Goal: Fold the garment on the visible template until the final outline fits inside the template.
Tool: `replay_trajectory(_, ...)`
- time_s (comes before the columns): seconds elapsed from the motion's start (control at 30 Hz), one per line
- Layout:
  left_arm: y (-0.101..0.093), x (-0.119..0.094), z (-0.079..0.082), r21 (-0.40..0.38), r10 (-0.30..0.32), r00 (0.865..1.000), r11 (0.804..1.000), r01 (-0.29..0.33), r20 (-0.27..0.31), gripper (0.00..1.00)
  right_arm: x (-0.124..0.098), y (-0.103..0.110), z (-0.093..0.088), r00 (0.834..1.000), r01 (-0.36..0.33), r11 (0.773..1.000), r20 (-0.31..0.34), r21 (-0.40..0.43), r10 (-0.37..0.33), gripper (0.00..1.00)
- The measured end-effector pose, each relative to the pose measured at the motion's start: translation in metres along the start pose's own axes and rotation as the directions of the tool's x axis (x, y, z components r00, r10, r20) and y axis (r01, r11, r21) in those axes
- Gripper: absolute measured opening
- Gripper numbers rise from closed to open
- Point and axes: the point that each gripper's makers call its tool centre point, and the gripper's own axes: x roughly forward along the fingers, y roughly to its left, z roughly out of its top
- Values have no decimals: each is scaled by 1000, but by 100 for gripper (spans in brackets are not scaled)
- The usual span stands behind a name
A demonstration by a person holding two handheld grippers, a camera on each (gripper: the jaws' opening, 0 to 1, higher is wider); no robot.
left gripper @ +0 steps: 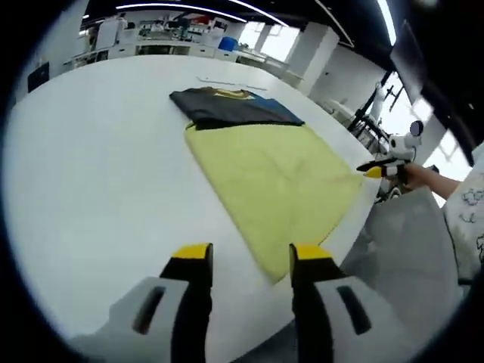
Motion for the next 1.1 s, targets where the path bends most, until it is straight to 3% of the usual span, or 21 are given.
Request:
replay_trajectory(0.33, -10, 4, -21, -76, -50, 995, 996, 44, -83, 23, 1, 4, -11, 999, -8, 999, -37, 49, 10, 21)
replay_trajectory(0.47, -5, 5, -20, -113, -45, 996, 993, 35, -79, 19, 1, 6, -13, 999, -16, 997, -43, 70, 19, 16)
replay_trajectory(0.6, -13, 6, -24, -149, -71, 993, 987, 57, -95, 13, 3, 8, -13, 999, -23, 995, -39, 100, 27, 11)
replay_trajectory(0.73, -8, 7, -27, -202, -60, 994, 978, 41, -90, 6, 6, 7, -15, 999, -26, 992, -40, 127, 32, 0)
replay_trajectory(0.8, -2, 10, -30, -200, -47, 994, 980, 26, -102, 0, 9, 7, -14, 998, -47, 985, -23, 163, 52, 0)
replay_trajectory(0.83, -5, 10, -28, -191, -67, 994, 980, 50, -85, 0, 9, 5, -15, 999, -41, 983, -27, 179, 47, 0)
replay_trajectory(0.9, -4, 9, -28, -216, -56, 994, 976, 34, -96, 0, 8, 5, -14, 998, -42, 981, -34, 192, 50, 0)
replay_trajectory(1.1, -11, 3, -22, -244, -85, 994, 967, 67, -63, 0, -11, 15, -4, 994, -108, 965, 11, 239, 108, 0)
